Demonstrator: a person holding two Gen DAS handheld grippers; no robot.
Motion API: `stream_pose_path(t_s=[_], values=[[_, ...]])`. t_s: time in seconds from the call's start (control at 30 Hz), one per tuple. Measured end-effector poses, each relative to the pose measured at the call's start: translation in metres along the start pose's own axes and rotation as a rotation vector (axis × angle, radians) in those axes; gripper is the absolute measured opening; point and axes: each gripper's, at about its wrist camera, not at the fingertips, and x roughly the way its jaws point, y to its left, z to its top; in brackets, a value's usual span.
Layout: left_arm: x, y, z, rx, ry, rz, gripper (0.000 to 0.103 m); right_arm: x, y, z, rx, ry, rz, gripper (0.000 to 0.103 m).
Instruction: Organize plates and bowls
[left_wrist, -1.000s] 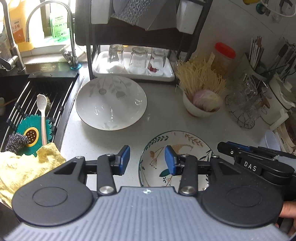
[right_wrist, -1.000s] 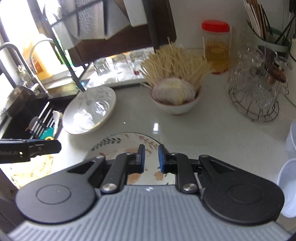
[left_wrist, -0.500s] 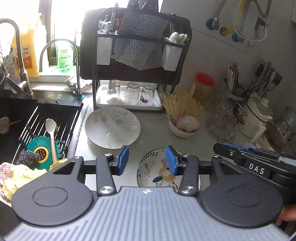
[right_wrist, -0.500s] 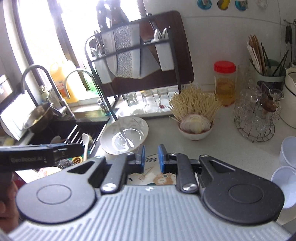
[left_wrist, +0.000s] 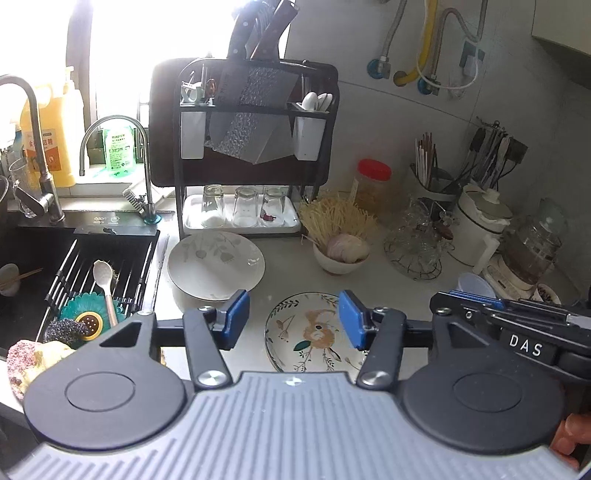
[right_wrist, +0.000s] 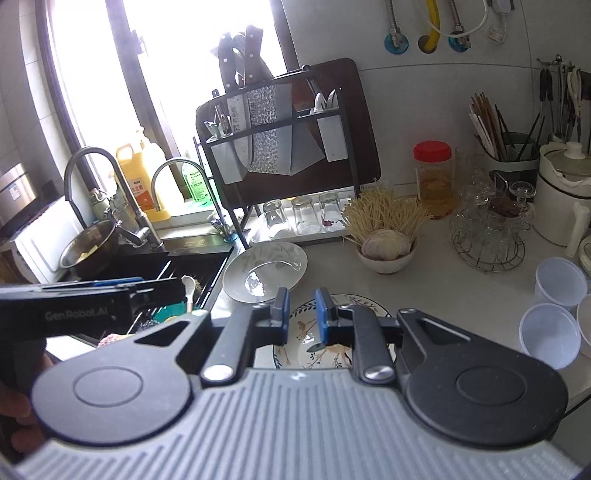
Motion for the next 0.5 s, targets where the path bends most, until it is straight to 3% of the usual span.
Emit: stream_pose_path(t_s=[0.3,0.5], values=[[-0.015,-0.014,-0.014,-0.012,0.002,-0.020,0.062,-0.021,-0.007,-0.010,0.022,0.001,-0.010,0.019],[-0.002,-0.040,-0.015,-0.030,0.006,-0.015,0.062,-0.029,-0.027,-0.003,-0.001,0.013,0.027,0.019]])
